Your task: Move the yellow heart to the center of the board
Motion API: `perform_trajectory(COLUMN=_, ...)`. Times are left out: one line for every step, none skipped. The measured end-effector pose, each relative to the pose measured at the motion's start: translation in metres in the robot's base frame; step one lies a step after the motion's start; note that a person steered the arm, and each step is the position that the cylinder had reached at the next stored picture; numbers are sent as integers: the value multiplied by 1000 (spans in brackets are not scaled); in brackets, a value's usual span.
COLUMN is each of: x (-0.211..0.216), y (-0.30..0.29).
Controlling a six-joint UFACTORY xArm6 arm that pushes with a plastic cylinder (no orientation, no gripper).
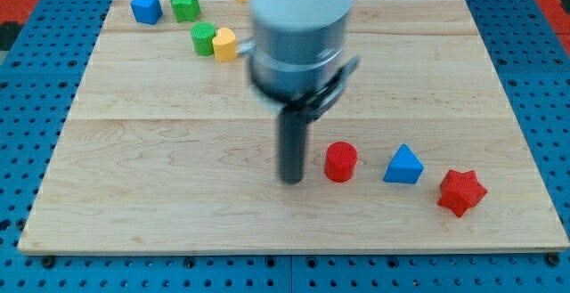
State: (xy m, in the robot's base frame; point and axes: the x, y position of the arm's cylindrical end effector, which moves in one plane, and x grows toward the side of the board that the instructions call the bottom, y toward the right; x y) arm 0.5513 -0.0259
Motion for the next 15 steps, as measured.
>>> perform_trajectory(x=49, y=45)
perform_trajectory(x=4, y=69)
perform_trajectory(x=-38, y=75)
perform_trajectory(x=-38, y=77)
perform_trajectory(x=-55, y=-37)
perform_trajectory(x=-114, y=-171)
perform_trajectory(x=-213, y=-241)
perform_trajectory(x=-240, y=-178)
perform_trajectory(x=-244, y=-68)
perform_trajectory(x=-244, y=-39)
perform_trajectory(x=-258, y=-59)
perform_trajectory(x=-279, y=-24)
perform_trajectory(x=-250, y=24)
perform_trajectory(x=-178, y=42)
perform_trajectory(x=-197, y=11)
